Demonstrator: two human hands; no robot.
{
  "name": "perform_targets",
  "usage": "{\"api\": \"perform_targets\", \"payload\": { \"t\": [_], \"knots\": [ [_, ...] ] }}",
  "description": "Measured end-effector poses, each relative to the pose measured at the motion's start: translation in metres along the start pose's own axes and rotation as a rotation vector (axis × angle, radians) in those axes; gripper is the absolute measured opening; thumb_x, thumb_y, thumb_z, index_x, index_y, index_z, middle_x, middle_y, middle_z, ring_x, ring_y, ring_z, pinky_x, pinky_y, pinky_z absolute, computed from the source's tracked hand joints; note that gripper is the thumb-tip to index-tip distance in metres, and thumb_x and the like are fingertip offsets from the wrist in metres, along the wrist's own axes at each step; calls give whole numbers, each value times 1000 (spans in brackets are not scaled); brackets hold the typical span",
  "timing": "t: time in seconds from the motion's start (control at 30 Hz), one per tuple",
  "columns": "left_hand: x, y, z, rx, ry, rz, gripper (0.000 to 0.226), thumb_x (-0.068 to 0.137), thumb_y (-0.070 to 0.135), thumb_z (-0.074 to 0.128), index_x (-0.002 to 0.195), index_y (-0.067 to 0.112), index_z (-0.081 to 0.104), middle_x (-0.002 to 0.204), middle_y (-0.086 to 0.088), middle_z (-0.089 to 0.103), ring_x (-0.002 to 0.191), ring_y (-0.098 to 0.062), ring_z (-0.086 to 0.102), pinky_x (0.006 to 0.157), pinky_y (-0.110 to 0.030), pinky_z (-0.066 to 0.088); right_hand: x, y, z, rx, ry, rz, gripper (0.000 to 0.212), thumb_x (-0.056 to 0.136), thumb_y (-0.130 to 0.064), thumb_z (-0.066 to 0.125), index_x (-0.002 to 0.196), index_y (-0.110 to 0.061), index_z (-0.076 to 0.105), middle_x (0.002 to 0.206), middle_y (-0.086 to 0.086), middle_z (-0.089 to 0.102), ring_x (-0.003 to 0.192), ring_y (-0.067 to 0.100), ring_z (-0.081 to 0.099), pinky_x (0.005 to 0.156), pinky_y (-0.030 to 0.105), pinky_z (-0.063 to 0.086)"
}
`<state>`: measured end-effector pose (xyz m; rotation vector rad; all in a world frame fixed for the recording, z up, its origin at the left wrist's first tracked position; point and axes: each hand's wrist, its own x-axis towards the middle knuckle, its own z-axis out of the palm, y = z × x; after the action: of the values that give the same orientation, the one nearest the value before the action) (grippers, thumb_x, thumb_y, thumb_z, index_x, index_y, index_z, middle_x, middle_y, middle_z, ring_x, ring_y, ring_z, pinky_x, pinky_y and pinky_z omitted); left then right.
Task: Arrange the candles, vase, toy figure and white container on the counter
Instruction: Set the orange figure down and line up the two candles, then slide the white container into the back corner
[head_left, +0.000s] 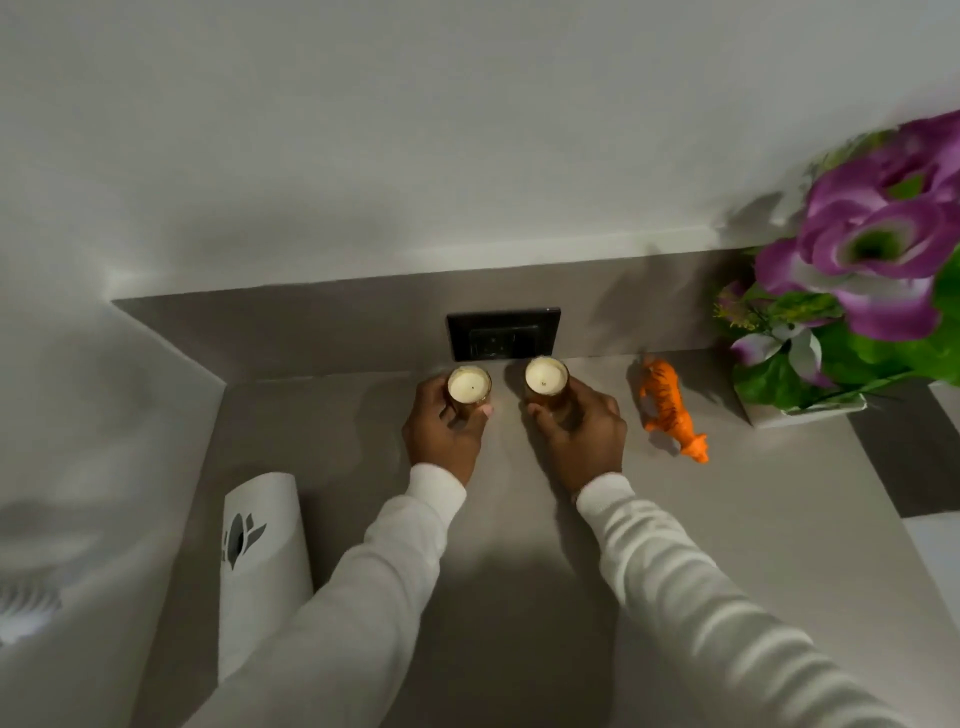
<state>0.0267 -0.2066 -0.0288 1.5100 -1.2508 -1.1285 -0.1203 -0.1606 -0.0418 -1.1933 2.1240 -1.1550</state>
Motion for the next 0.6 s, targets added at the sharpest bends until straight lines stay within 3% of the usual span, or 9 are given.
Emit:
{"api": "perform_targets", "payload": {
  "t": [0.07,0.23,0.33,0.43,0.53,0.6],
  "knots": [
    [7,6,-1,36,-20,-5,49,69,8,81,109,22,56,111,-1,66,103,-19,65,71,-4,48,6,-4,-2,-8,-15,12,51,81,-30,77,128,-16,64,119,12,70,114,33,57,94,30,39],
    [0,20,-30,205,-56,37,56,69,19,80,116,27,52,116,6,58,104,-16,55,88,-28,45,-31,-6,-14,30,-66,112,62,85,-31,74,139,-12,51,135,13,60,125,33,52,106,41,42],
    [-24,25,-71,419,-8,183,50,74,15,75,120,12,54,125,-11,59,113,-26,54,99,-39,44,-74,-4,-18,-41,-212,-76,55,83,-27,75,133,-12,58,133,11,61,125,31,53,106,35,40],
    [-56,21,-118,662,159,290,50,71,11,72,117,-1,56,121,-24,58,115,-42,51,102,-45,40,-99,-5,-13,-243,-435,-265,62,86,-32,71,141,-12,52,150,10,49,144,29,37,118,34,26],
    [-83,7,-161,854,338,1,68,69,32,72,125,3,47,127,-24,51,121,-42,44,100,-50,39,-112,-6,-1,-419,-592,-422,67,90,-41,63,148,-16,43,162,8,30,153,27,19,123,38,15],
    [-96,-2,-182,892,280,-324,89,65,41,78,133,6,33,134,-23,44,124,-42,42,98,-50,39,-118,-10,7,-473,-652,-504,66,92,-47,57,149,-21,40,165,6,23,154,27,12,124,44,9]
  ]
}}
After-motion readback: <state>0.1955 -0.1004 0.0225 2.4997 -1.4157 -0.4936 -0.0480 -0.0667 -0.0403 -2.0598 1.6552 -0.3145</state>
